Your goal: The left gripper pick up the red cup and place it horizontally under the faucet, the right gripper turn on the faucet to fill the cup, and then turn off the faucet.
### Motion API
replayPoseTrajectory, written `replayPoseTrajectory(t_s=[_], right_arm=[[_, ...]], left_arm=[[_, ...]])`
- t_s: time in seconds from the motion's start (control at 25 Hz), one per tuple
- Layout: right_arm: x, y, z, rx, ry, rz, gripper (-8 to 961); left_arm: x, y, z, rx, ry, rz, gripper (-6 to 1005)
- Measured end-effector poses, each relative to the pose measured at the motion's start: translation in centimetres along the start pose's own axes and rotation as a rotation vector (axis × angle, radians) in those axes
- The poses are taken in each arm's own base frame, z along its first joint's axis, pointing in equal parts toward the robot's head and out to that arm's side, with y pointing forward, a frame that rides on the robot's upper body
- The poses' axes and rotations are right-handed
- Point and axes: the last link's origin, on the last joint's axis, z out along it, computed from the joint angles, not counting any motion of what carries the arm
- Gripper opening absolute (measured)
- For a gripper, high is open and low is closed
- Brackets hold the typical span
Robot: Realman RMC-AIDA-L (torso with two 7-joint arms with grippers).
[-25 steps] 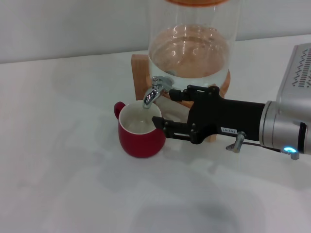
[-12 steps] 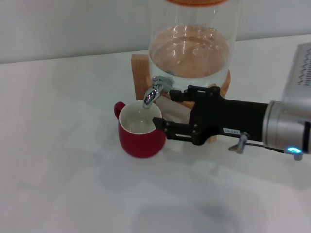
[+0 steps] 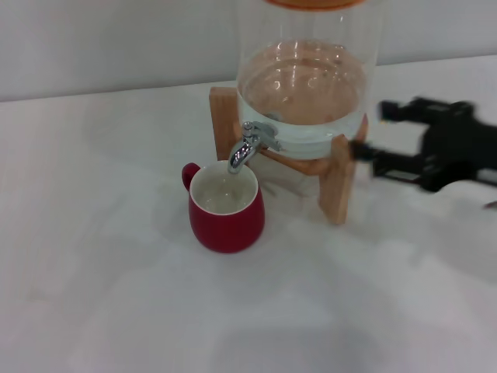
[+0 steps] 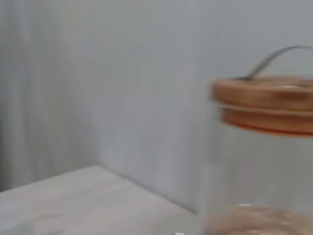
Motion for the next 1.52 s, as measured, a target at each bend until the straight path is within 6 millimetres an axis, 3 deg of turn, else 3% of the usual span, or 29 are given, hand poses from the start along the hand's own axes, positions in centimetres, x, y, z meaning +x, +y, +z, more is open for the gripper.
replayPoseTrajectory(t_s=[0.2,0.44,0.64,0.88,1.08,1.24,1.52], right_arm=[[0.3,-2.8,-2.9,0.119,0.002,0.041,720],[0.9,-6.2,-5.7,0.246,-0.029,0.096,720],[1.6,-8.6,-7.1,0.309,-0.061,0.149,720],[2.1,-10.4,-8.2,0.354,-0.096,0.194,720],[2.2,-11.1,-9.1,0.385,-0.107,0.202,720],[2.4,-11.5,-9.6,0.407,-0.113,0.213,720],[3.6,-12.4,-10.3,0.441,-0.128,0.234,720]], left_arm=[[0.2,-0.2,-0.3,0.008,-0.009,-0.04,880],[1.7,-1.0,-4.0,0.126,-0.009,-0.066,880],[1.4,-1.7,-6.4,0.251,-0.056,-0.14,880],[-0.3,-3.1,-7.7,0.365,-0.245,-0.386,880],[-0.5,-3.7,-9.0,0.463,-0.271,-0.513,880],[0.1,-3.2,-9.1,0.47,-0.273,-0.479,880],[0.4,-2.1,-7.5,0.329,-0.305,-0.334,880]])
